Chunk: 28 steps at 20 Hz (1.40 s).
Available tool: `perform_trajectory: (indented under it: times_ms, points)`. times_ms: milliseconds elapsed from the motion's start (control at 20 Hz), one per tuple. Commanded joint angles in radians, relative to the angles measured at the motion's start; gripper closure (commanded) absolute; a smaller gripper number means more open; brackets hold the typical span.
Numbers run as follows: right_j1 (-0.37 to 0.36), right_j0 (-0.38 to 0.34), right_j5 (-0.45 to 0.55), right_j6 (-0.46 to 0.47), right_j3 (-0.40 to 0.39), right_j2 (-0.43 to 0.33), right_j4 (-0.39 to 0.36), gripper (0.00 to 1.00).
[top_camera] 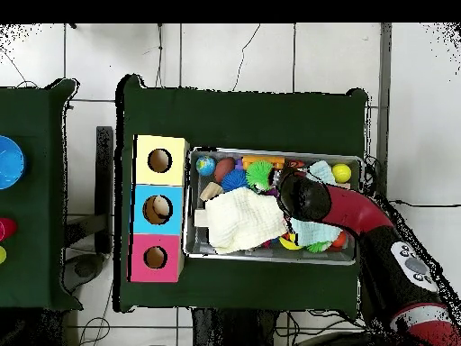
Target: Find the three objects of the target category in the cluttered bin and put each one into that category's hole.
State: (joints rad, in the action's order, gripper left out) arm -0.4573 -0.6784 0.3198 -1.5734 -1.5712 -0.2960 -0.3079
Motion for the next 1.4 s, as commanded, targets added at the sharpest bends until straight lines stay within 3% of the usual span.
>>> perform_trajectory:
  times_ms: [50,300,750,1400]
  points:
    - [0.042,0.012,-0.046,-0.096,-0.066,-0.040,-0.018,1.00]
    - [0.030,0.029,-0.064,-0.126,-0.092,-0.027,-0.011,1.00]
    - [0.071,0.065,-0.139,-0.186,-0.114,-0.012,0.013,1.00]
    - [0.117,0.157,-0.293,-0.330,-0.205,-0.019,0.153,1.00]
